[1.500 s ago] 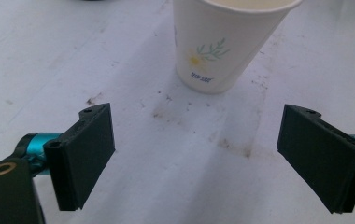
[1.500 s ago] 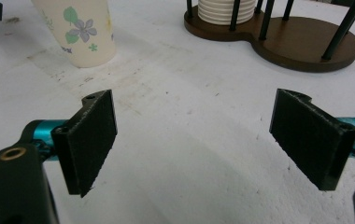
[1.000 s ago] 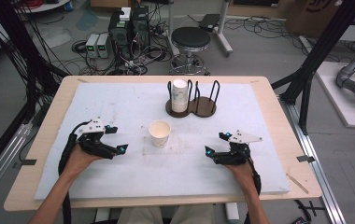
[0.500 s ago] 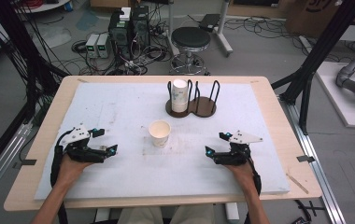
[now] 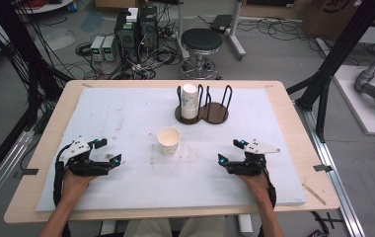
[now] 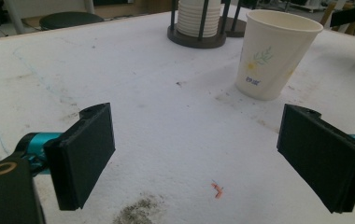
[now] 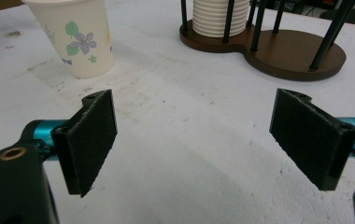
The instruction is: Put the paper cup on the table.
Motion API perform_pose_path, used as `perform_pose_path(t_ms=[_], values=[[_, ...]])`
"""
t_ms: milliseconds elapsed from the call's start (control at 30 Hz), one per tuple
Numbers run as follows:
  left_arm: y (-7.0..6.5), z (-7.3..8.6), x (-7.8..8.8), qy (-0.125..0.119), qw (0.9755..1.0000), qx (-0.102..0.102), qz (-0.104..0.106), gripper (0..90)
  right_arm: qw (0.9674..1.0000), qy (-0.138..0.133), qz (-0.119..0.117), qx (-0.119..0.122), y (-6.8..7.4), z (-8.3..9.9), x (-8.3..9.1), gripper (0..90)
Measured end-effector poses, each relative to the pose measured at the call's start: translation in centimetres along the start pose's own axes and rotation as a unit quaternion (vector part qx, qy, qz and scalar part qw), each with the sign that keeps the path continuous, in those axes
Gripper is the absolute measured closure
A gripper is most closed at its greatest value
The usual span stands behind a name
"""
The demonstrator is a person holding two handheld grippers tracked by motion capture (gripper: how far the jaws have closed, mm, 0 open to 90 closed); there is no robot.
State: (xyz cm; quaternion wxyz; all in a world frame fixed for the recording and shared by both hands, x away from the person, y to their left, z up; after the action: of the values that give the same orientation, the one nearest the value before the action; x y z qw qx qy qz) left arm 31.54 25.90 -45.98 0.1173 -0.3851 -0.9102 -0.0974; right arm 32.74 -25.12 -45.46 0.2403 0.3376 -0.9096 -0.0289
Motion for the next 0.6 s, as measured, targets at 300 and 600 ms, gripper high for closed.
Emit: perform_pose_path(t_ms=[300, 600], values=[[0.14, 0.14, 0.23, -0.013, 0.9998, 0.011, -0.002, 11.7, 1.0, -0.003, 0.003, 0.002, -0.05, 0.02, 0.01, 15.2], [0.14, 0.17, 0.23, -0.014, 0.9998, 0.012, -0.003, 12.2, 1.0, -0.006, 0.004, 0.003, -0.01, 0.07, 0.09, 15.2]])
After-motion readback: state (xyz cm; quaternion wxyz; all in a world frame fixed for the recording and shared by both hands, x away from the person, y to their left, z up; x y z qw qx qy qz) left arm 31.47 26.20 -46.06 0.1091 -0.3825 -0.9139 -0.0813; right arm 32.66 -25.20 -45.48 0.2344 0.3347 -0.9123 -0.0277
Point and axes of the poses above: each handheld gripper's, and its own axes: x roughly backward along the jaws, z roughly out of its underside, y roughly to its left, the point moved 1 cm from there along -x, roughly forward along the jaws, and after that the axes turned 11 degrees about -x, right-handed, at the moved point
